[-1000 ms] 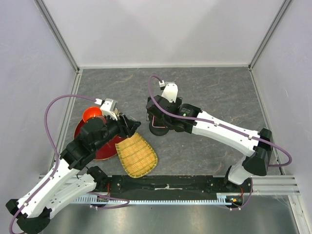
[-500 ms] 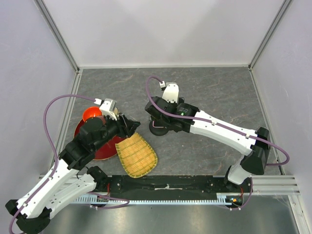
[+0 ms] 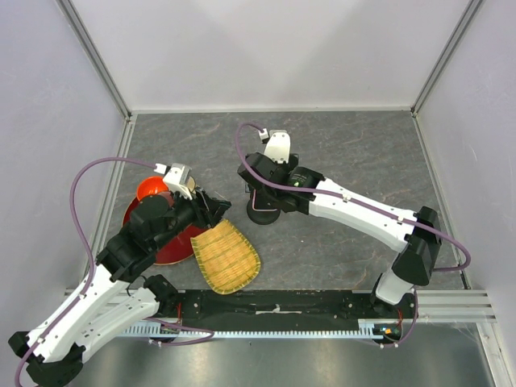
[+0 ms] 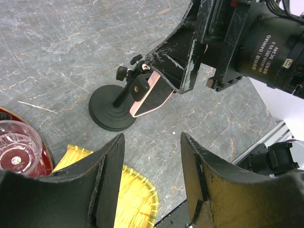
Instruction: Place the phone on the phone stand
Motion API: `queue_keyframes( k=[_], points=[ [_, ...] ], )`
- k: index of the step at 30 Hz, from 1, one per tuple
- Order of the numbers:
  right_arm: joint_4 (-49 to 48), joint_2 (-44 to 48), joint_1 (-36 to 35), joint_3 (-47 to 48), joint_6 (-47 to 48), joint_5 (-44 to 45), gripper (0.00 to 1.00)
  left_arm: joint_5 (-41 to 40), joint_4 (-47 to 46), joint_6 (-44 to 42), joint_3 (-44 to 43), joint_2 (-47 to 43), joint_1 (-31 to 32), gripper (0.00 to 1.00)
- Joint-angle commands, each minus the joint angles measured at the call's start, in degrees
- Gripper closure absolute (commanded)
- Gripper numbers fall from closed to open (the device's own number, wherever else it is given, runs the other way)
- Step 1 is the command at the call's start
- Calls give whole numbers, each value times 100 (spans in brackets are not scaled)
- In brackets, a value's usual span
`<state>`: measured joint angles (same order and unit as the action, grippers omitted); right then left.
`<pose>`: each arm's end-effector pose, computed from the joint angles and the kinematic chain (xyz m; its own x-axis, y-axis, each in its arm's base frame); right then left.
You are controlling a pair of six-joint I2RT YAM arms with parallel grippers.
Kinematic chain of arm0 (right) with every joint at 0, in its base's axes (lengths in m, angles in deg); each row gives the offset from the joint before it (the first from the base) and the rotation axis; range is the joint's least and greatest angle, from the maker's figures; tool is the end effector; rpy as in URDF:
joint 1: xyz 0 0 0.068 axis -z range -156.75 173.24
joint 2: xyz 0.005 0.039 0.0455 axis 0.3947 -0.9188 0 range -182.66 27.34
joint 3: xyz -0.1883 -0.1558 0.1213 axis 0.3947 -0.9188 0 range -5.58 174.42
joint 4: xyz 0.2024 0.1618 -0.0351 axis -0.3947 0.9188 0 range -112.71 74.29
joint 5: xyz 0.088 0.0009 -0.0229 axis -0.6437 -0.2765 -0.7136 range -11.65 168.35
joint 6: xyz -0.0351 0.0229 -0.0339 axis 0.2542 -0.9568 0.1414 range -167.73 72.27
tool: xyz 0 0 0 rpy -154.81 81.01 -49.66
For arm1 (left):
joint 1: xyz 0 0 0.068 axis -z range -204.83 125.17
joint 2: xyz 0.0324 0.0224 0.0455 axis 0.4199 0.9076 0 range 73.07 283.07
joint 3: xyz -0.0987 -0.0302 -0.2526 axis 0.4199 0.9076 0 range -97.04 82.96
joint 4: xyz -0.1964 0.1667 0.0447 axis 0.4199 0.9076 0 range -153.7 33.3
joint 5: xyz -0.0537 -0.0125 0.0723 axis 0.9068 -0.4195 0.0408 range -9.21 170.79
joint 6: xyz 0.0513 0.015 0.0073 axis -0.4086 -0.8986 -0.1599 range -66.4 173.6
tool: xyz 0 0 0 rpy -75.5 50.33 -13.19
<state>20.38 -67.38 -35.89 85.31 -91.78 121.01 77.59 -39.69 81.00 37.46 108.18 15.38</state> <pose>0.2048 0.2955 0.3470 -0.5432 0.0879 -0.8350 -0.0225 0.9926 0.1192 0.1087 -0.0892 0.3428 -0.4371 -0.2320 -0.8690 0.4527 0.7781 -0.4354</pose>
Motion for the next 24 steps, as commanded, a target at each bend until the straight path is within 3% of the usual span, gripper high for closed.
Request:
queue_keyframes(
  k=[1, 5, 8, 9, 11, 12, 14, 20, 24],
  points=[
    [-205, -99, -19, 16, 134, 243, 15, -137, -81, -147, -223, -5, -22, 43],
    [-205, -126, -19, -28, 160, 270, 23, -137, -89, -191, -249, 31, -22, 43],
    [-205, -135, -10, -54, 195, 357, 39, -128, -98, -208, -241, 48, -22, 43],
    [-196, -143, -19, -89, 204, 401, 52, -128, -107, -217, -241, 48, -22, 43],
    [-135, -170, -11, -107, 274, 550, 67, -137, -107, -226, -232, 48, -22, 44],
    [-47, -196, -10, -89, 222, 629, 86, -137, -107, -226, -240, 40, -22, 44],
    [364, -328, -19, 7, 4, 910, 100, -146, -107, -235, -223, 31, -22, 44],
    [1218, -662, -169, 324, -464, 1649, 100, -172, -142, -235, -197, 22, -22, 44],
    [1114, -680, -204, 490, -271, 1710, 100, -146, -151, -235, -214, 39, -22, 44]
  ],
)
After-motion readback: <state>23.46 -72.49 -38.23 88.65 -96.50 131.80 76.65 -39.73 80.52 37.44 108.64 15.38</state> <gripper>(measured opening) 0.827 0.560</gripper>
